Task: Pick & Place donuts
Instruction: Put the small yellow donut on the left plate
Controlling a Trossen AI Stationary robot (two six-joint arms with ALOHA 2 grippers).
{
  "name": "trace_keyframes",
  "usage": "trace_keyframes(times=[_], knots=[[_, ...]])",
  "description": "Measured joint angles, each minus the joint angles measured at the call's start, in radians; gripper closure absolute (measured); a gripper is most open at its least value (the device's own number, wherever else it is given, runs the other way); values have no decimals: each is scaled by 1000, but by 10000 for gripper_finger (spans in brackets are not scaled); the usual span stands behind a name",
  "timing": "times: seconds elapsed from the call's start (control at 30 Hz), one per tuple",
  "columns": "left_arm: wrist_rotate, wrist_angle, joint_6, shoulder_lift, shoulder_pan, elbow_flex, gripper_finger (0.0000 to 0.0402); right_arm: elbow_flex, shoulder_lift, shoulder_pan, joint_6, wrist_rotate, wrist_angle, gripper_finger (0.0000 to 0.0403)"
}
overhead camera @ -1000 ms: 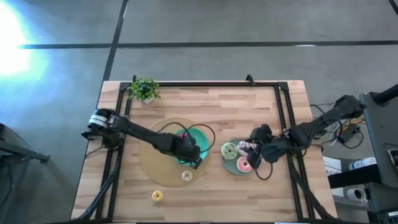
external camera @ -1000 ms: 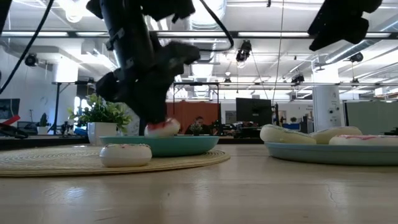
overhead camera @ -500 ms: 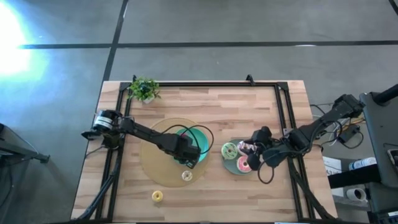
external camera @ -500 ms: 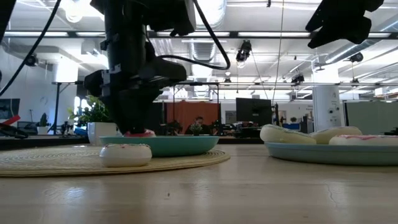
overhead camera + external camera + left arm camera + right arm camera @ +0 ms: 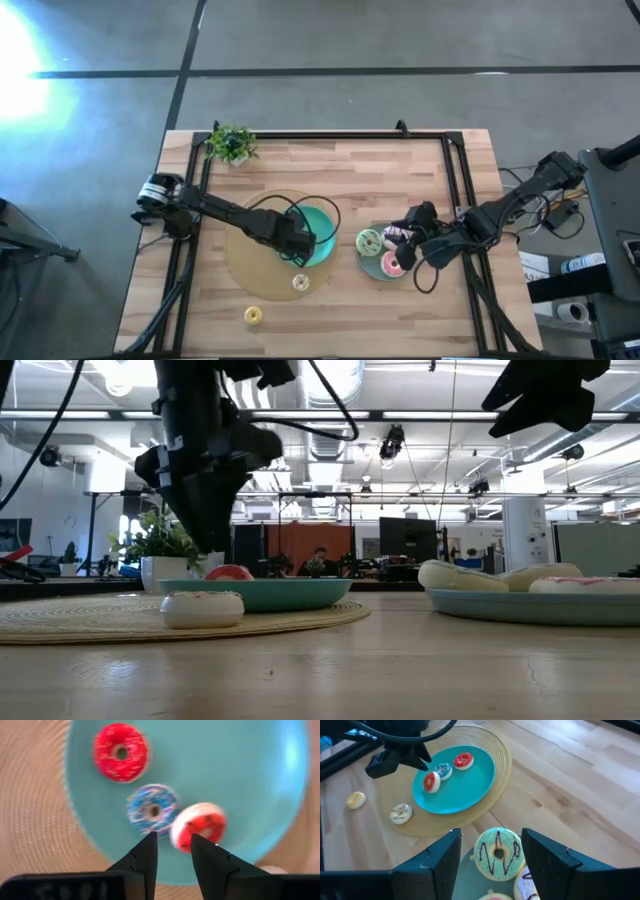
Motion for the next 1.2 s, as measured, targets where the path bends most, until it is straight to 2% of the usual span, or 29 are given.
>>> trace_keyframes(times=[0.2, 0.43, 0.53, 0.67, 0.9, 1.2], knots=[[10, -109, -34, -31, -37, -3, 309, -8, 0, 0, 23, 18, 1, 202], [104, -42, 134, -99, -294, -15, 309, -8, 0, 0, 30, 18, 1, 202], [119, -37, 73, -98, -415, -39, 309, -8, 0, 0, 25, 21, 1, 202], [120, 53, -104, -93, -520, -88, 309, -10, 0, 0, 6, 26, 1, 202], [141, 221, -305, -92, -565, -195, 309, -13, 1, 0, -11, 55, -1, 202], [186, 326, -315, -92, -567, -260, 309, -13, 1, 0, -11, 56, 0, 202]])
